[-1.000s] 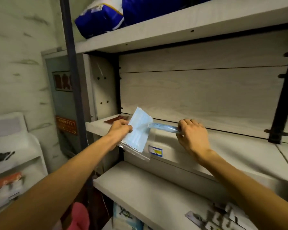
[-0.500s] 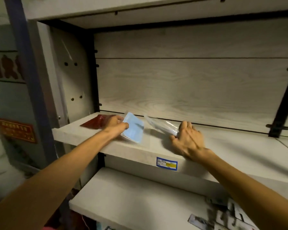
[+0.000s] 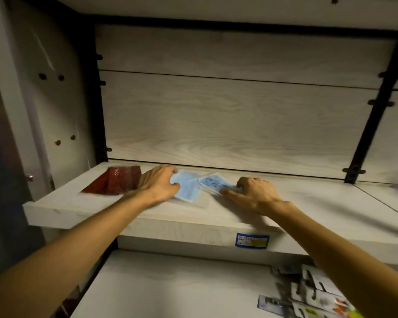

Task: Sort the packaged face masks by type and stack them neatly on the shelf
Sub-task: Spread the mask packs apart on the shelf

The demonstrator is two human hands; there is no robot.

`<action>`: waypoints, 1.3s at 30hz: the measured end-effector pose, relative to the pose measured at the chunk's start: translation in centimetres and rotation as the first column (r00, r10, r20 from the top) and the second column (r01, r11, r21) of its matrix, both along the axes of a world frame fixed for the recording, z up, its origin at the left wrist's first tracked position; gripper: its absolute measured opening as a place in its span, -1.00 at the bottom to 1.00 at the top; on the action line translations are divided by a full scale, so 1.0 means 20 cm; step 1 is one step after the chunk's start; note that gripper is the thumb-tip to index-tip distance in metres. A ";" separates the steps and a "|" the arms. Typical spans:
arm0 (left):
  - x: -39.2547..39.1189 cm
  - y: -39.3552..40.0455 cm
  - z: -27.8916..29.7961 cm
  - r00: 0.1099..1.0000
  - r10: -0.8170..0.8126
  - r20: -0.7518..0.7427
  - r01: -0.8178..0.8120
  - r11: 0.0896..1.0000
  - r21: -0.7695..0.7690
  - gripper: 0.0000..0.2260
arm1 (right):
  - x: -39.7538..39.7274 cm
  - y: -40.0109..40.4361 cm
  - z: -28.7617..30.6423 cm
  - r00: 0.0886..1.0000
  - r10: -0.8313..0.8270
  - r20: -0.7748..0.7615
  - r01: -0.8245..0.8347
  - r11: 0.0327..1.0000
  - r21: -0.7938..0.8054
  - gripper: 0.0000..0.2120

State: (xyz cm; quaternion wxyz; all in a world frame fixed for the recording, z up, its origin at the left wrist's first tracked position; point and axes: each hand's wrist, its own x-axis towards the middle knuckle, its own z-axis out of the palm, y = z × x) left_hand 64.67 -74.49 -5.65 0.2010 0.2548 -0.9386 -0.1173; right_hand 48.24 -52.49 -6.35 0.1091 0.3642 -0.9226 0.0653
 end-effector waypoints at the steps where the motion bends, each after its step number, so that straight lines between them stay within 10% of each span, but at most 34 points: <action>1: 0.00 -0.01 -0.01 1.000 -0.019 0.015 0.019 0.999 -0.026 -0.60 | 0.01 0.00 -0.01 0.997 0.028 0.074 -0.028 1.000 -0.005 -0.33; 10: -0.04 0.08 -0.05 0.981 -0.080 0.176 0.123 0.962 -0.246 -0.45 | 0.11 0.10 -0.06 0.999 -0.043 -0.013 0.043 0.998 0.040 0.03; 20: -0.08 0.21 -0.05 0.955 -0.124 0.268 0.162 0.979 -0.124 -0.52 | 0.02 0.33 -0.08 0.945 -0.318 0.078 0.314 0.948 0.056 -0.29; 39: -0.23 1.48 0.12 0.928 -0.316 0.195 0.368 0.854 -0.368 -0.51 | 0.06 1.59 0.06 0.975 -0.018 -0.220 0.004 0.998 -0.066 -0.45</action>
